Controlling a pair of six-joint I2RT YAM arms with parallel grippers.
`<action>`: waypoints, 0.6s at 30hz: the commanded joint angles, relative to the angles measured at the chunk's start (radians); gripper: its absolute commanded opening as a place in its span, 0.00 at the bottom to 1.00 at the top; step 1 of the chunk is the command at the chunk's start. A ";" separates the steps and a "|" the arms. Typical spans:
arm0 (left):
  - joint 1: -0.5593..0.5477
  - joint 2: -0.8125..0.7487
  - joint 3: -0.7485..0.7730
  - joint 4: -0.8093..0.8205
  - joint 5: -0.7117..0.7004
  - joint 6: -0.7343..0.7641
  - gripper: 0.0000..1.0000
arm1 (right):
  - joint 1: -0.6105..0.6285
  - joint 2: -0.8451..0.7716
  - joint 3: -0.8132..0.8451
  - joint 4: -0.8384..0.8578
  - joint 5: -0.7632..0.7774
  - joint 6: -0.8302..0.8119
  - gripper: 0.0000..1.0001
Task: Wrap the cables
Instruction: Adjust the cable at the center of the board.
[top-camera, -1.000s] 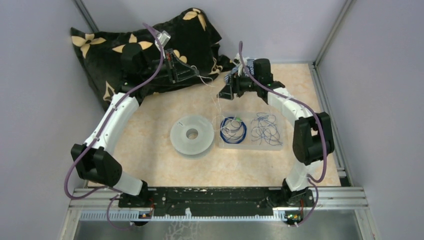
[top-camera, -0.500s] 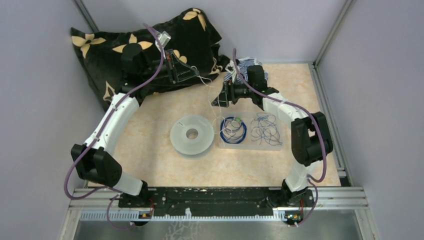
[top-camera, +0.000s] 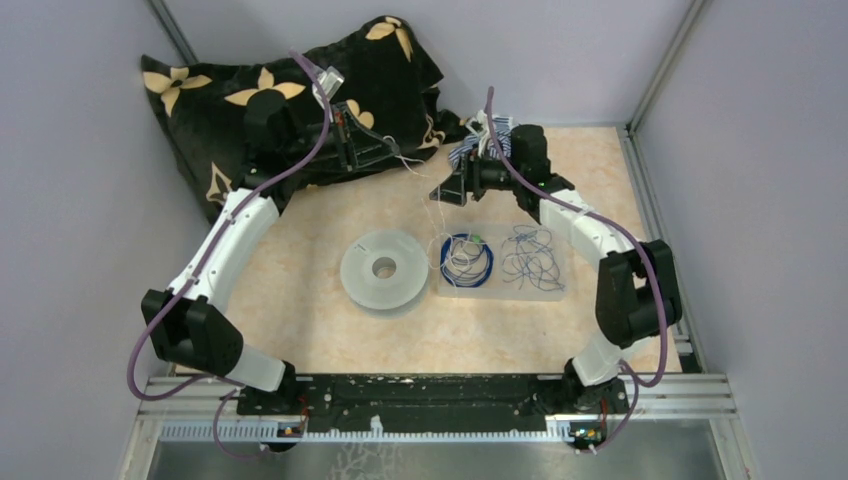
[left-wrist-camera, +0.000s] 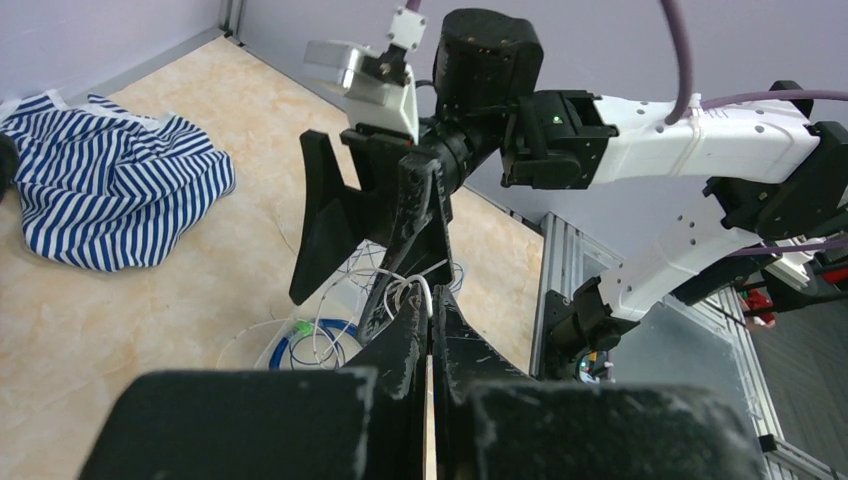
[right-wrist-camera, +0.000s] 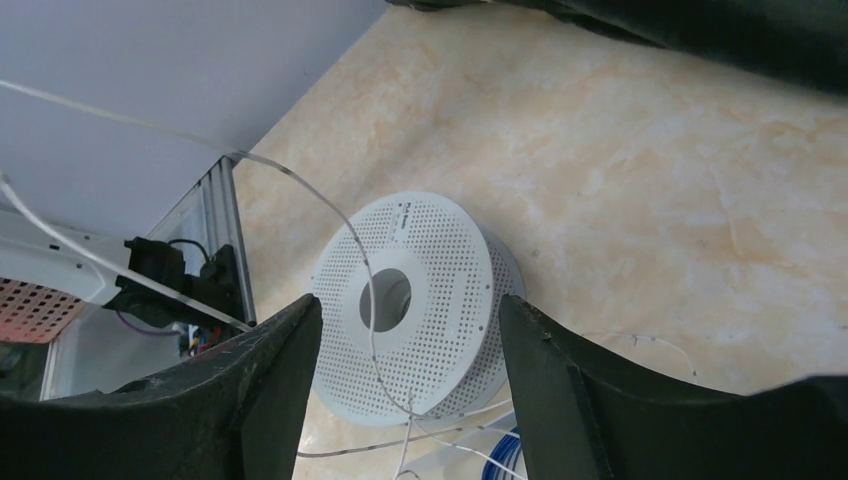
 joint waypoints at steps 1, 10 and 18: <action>-0.010 -0.036 -0.014 0.017 0.006 0.015 0.00 | -0.005 -0.057 0.013 0.083 -0.048 0.024 0.66; -0.015 -0.039 -0.016 0.030 0.005 0.006 0.00 | 0.029 -0.007 -0.007 0.093 -0.064 0.015 0.66; -0.015 -0.053 -0.028 0.052 -0.001 -0.003 0.00 | 0.076 0.069 -0.039 0.107 -0.070 0.002 0.64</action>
